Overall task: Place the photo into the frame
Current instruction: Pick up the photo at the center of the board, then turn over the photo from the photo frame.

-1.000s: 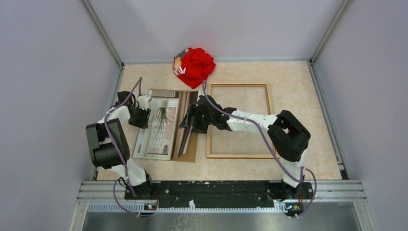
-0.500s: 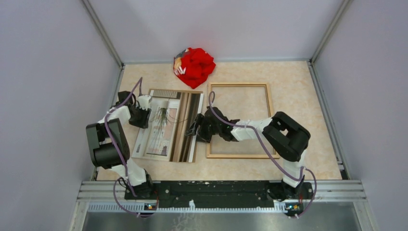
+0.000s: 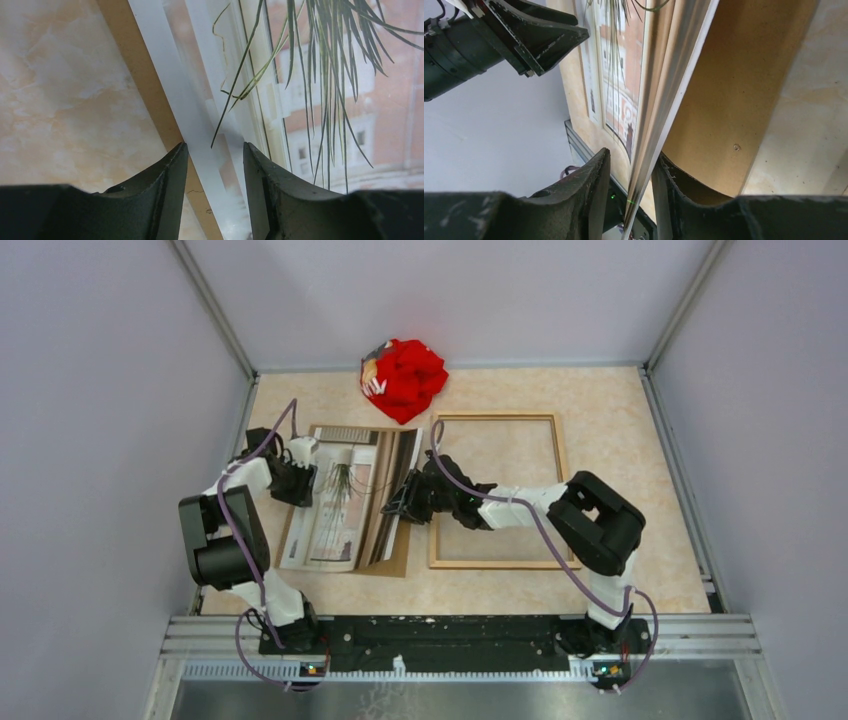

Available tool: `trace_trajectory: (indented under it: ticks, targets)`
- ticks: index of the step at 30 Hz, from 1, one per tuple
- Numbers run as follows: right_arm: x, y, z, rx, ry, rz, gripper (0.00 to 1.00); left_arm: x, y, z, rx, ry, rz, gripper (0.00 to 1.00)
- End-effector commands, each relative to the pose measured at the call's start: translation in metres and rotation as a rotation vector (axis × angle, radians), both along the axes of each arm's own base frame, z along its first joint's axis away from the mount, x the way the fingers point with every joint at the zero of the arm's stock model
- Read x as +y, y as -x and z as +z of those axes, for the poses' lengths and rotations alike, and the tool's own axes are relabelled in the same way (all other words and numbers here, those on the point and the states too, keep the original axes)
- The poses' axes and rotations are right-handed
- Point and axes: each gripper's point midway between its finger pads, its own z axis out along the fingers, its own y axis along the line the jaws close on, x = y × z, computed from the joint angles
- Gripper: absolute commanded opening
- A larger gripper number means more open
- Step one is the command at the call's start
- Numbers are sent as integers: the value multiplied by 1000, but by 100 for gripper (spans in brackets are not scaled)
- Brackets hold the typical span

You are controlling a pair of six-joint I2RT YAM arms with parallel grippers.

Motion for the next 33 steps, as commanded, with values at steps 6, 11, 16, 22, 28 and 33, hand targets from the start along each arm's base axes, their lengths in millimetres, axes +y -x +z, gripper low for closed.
trace_trajectory:
  ticks: [6,11,16,22,28,33]
  targets:
    - [-2,-14,29,-115,47,-8,9,-17,6,8,42,74,-32,53]
    - [-12,-26,87,-305,146,37,0,-9,-8,41,-2,89,-1,69]
    - [-61,-31,168,-537,261,-8,0,0,-21,76,-62,95,25,86]
    - [-168,-27,226,-630,645,-116,0,-1,-23,80,-74,100,22,90]
    - [-266,-13,255,-629,963,-265,0,-5,-21,72,-65,114,18,87]
    - [-311,-6,267,-626,1133,-347,0,-4,-21,69,-60,111,17,87]
